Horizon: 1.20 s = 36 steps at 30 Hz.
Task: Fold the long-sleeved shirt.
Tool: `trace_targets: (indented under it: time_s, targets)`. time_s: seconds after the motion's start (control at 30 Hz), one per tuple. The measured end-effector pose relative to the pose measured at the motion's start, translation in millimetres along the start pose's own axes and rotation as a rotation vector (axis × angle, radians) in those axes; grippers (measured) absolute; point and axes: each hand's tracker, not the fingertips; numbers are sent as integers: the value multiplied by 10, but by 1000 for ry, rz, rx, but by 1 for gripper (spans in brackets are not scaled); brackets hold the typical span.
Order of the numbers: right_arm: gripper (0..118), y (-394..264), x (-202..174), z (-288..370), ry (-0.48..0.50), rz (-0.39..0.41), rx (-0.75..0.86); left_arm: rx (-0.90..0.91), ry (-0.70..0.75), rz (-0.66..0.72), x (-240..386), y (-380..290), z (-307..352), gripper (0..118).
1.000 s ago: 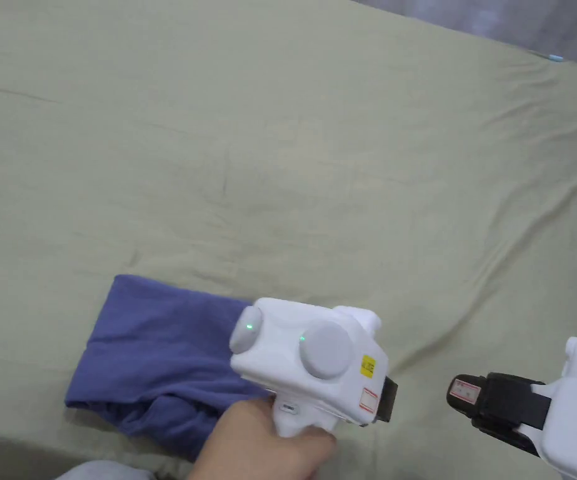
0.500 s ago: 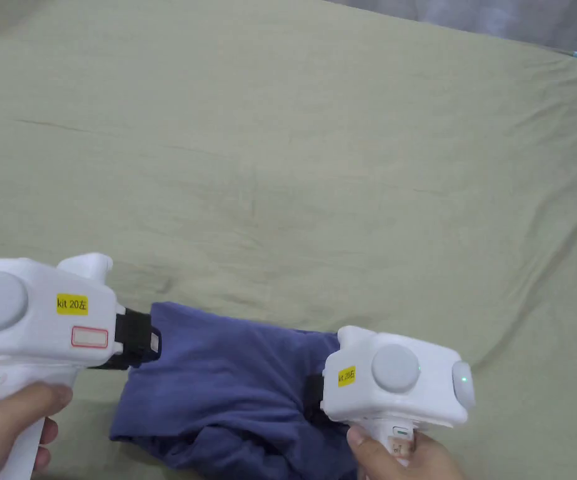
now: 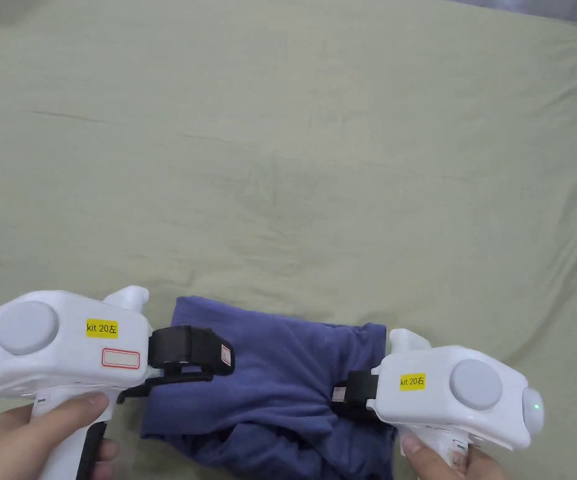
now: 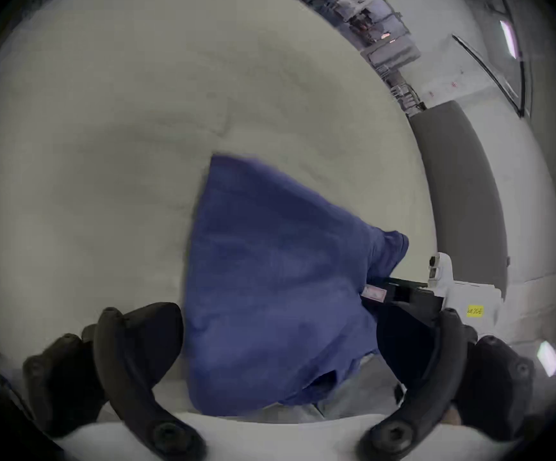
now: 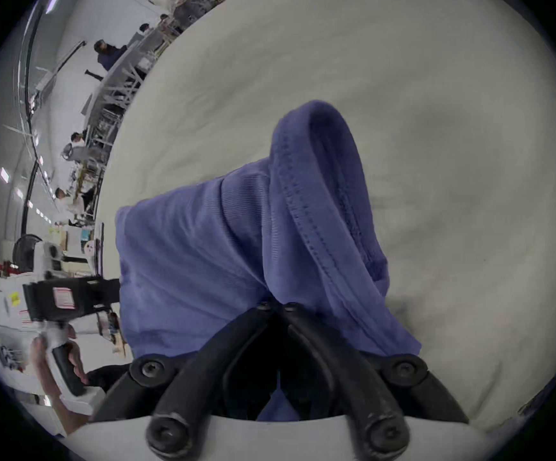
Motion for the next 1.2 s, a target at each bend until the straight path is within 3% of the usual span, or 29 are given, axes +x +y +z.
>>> trace_targets:
  time_s: [0.1, 0.13, 0.17, 0.2, 0.23, 0.27, 0.4, 0.53, 0.6, 0.67, 0.77, 0.93, 1.07, 1.1, 1.13, 1.17, 1.2]
  targets:
    - [0, -30, -43, 44, 6, -8, 2, -32, -14, -16, 59, -58, -87, 105]
    - [0, -39, -46, 52, 6, -12, 4, -14, 2, -67, 123, -94, -73, 88]
    - [0, -50, -77, 81, 1, -18, 11, -9, 38, -114, 213, -130, -40, 47]
    - [0, -61, -116, 102, -7, -27, 11, 6, 82, -154, 211, -121, -35, 28]
    - [0, -66, -144, 125, -17, -37, 11, 10, 67, -149, 158, -108, -72, 28]
    - [0, -62, -184, 158, -33, -56, 6, 1, -13, -109, 133, -106, -87, 6]
    - [0, 15, -322, 157, -138, -101, -9, 13, -38, -78, 66, -79, 1, 6]
    - [0, 2, -765, 207, -213, -29, 20, 61, -107, -54, 31, -39, 391, 6]
    - [0, -1, -1033, 172, -166, -5, 9, 83, -93, -64, 11, -29, 584, 6]
    - [0, -12, -1322, 96, -79, 8, -9, 116, 15, -104, -94, 54, 865, 6]
    - [0, -53, -1793, -82, -48, 42, -20, 155, 79, -79, -383, 178, 1286, 6]
    - [0, -254, -2556, -359, 86, 111, -87, 213, 421, -74, -962, 321, 2009, 6]
    - [0, -416, -2951, -426, 146, 166, -102, 222, 563, -30, -1440, 448, 2245, 8]
    - [0, -440, -2986, -413, 151, 173, -104, 236, 584, -33, -1470, 448, 2248, 19]
    - [0, -463, -3027, -401, 159, 185, -108, 258, 606, -47, -1522, 452, 2241, 49]
    - [0, -478, -3053, -391, 161, 198, -113, 283, 658, -69, -1552, 456, 2233, 87]
    - [0, -483, -3064, -379, 160, 209, -116, 280, 683, -75, -1541, 454, 2234, 99]
